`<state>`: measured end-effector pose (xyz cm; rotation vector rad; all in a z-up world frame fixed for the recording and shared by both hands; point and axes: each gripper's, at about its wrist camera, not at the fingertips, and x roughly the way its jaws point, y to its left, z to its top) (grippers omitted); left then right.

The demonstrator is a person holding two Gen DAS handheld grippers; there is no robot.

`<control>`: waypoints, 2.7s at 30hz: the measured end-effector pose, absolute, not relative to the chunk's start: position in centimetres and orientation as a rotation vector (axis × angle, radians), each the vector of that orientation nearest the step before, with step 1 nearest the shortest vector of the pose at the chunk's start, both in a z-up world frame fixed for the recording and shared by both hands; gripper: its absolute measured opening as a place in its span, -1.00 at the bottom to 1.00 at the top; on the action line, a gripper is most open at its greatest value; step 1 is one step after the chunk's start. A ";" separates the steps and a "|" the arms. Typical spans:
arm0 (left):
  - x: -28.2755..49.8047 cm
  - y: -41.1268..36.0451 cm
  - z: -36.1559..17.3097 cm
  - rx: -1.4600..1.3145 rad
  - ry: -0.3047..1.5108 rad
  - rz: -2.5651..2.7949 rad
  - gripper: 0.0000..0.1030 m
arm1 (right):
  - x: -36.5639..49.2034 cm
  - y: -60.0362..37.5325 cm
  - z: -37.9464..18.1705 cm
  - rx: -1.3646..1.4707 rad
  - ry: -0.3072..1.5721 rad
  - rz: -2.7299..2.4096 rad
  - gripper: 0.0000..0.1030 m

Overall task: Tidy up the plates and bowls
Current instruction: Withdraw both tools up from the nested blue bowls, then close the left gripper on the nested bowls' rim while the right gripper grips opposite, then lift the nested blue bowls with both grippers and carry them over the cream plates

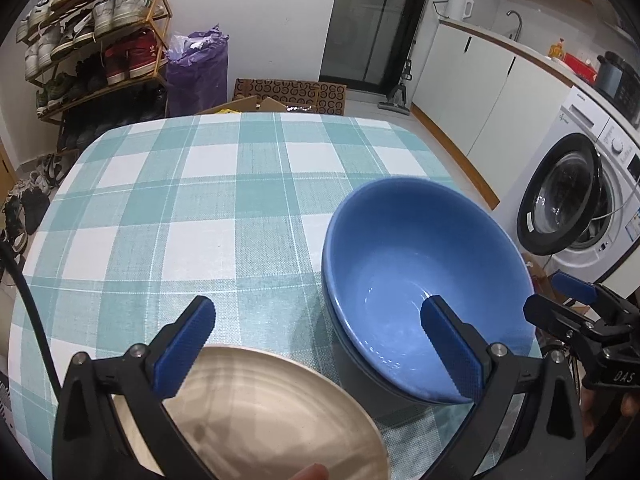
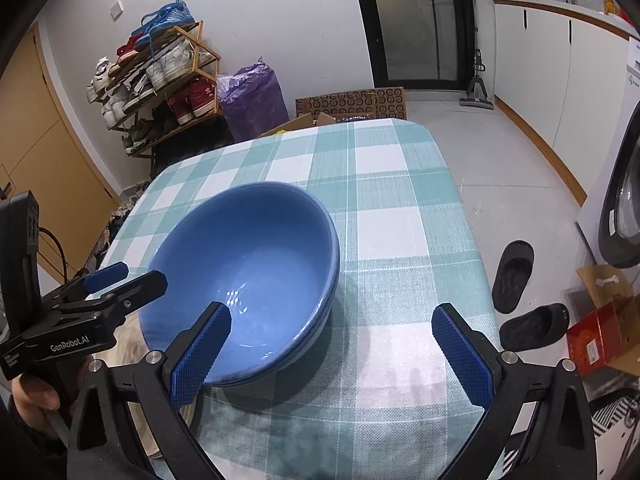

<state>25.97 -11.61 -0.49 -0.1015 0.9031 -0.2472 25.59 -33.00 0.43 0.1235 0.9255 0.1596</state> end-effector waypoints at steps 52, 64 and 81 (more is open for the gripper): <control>27.0 -13.7 -3.2 -0.162 0.957 -0.337 -0.27 | 26.5 -31.5 -2.1 0.135 1.006 0.219 0.10; 27.1 -13.3 -3.0 -0.160 0.944 -0.329 -0.41 | 26.2 -31.1 -1.8 0.113 0.987 0.220 -0.23; 26.8 -13.3 -2.9 -0.144 0.942 -0.324 -0.42 | 26.4 -31.3 -1.8 0.103 0.985 0.211 -0.28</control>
